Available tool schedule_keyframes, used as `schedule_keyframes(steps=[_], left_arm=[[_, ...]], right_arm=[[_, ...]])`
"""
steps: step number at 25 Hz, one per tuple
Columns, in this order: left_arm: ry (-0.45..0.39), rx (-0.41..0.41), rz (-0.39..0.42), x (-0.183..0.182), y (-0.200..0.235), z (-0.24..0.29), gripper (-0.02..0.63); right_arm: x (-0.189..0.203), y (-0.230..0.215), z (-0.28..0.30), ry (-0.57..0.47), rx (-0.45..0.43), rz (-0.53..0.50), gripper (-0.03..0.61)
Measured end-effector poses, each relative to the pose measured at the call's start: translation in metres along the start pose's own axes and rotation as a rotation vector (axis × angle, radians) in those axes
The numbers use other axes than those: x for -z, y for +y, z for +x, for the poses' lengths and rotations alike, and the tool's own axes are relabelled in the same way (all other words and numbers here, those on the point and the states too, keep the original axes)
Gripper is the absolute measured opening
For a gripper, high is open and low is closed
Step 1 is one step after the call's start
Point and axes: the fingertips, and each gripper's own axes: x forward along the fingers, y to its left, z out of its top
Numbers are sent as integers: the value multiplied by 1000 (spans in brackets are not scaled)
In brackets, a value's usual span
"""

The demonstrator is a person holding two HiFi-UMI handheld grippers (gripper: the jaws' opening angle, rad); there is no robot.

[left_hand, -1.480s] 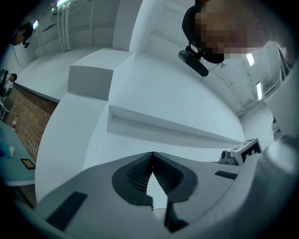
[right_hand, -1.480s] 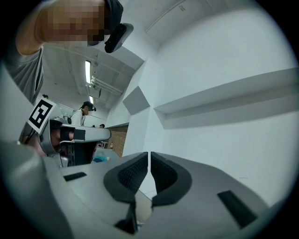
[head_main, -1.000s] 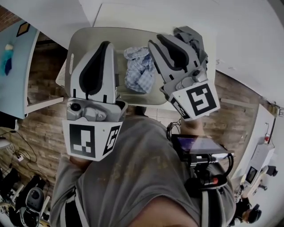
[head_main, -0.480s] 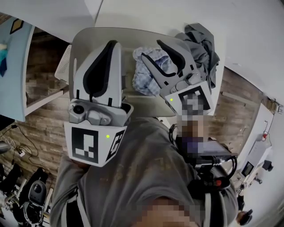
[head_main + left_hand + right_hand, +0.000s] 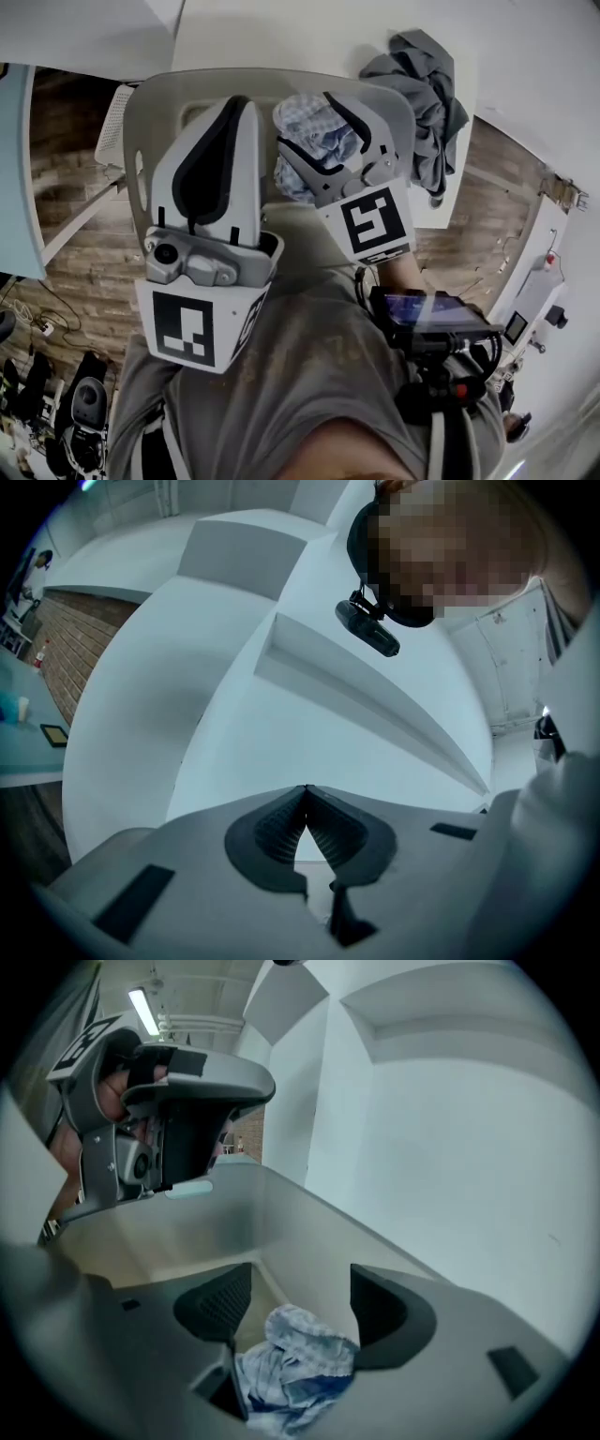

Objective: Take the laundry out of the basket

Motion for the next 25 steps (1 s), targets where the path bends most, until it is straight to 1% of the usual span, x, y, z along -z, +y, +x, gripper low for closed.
schedule_keyframes(steps=[4,7,10,14,15,17,20,25], left_arm=[[22,10,-32,4,4,2,9],[35,14,-47,10,7,8,9],[48,0,-62,14,15,11,9],[53,-23,-83,15,25,15,9],[54,-26,-90,17,26,19,8],[56,-32,-98,20,28,25,9],[58,-44,-104,21,32,26,9],[54,-47,-100,14,38,22,9]], right_arm=[[26,8,15,118,-25,13,373],[49,11,28,221,-46,-4,405],[69,14,36,326,-66,-30,424],[93,15,41,450,-67,-62,425],[99,11,41,474,-62,-68,413],[108,4,42,504,-52,-81,342],[111,1,42,528,-49,-117,278],[99,6,43,537,-35,-244,157]])
